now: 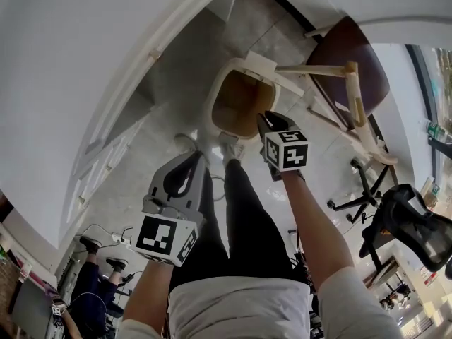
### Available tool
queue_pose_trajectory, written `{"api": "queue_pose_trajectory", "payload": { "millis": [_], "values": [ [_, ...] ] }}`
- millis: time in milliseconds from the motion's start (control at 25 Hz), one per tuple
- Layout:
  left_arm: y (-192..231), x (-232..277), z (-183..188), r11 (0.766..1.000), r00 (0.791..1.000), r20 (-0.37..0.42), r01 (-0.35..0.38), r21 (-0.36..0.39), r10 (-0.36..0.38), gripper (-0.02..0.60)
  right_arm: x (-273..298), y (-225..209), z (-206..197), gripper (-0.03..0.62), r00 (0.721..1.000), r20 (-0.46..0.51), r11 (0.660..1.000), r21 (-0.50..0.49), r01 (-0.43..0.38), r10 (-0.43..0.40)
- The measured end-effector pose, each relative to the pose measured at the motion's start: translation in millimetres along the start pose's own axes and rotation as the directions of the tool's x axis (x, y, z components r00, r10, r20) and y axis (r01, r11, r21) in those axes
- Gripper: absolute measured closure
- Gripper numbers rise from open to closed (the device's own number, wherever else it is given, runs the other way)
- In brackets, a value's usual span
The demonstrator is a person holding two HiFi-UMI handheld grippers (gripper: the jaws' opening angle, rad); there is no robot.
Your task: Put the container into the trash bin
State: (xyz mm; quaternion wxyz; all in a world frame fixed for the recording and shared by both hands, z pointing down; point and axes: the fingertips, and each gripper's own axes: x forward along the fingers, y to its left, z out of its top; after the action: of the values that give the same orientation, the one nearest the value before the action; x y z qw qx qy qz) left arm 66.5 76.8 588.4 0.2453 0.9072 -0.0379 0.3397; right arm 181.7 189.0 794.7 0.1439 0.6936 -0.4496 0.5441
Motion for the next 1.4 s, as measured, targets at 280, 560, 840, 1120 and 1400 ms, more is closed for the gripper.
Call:
{"api": "queue_pose_trajectory", "payload": {
  "millis": [280, 560, 840, 1120, 1400],
  "values": [
    [-9, -22, 29, 0.999, 0.999, 0.027, -0.020, 0.048, 0.019, 0.565, -37, 22, 43, 0.556, 0.998, 0.058, 0.999, -0.035, -0.033, 0.035],
    [-20, -54, 68, 0.997, 0.997, 0.071, -0.029, 0.068, 0.024, 0.565, -98, 52, 82, 0.562, 0.990, 0.120, 0.995, -0.074, -0.064, 0.072],
    [-33, -80, 96, 0.994, 0.994, 0.103, -0.040, 0.100, 0.030, 0.565, -165, 72, 117, 0.563, 0.974, 0.209, 0.993, -0.097, -0.064, 0.083],
    [-45, -113, 122, 0.992, 0.989, 0.143, -0.056, 0.115, 0.039, 0.565, -239, 101, 142, 0.563, 0.953, 0.281, 0.986, -0.150, -0.069, 0.110],
    [-58, -142, 146, 0.989, 0.982, 0.186, -0.066, 0.135, 0.040, 0.565, -297, 133, 157, 0.563, 0.930, 0.343, 0.982, -0.176, -0.075, 0.133]
  ]
}}
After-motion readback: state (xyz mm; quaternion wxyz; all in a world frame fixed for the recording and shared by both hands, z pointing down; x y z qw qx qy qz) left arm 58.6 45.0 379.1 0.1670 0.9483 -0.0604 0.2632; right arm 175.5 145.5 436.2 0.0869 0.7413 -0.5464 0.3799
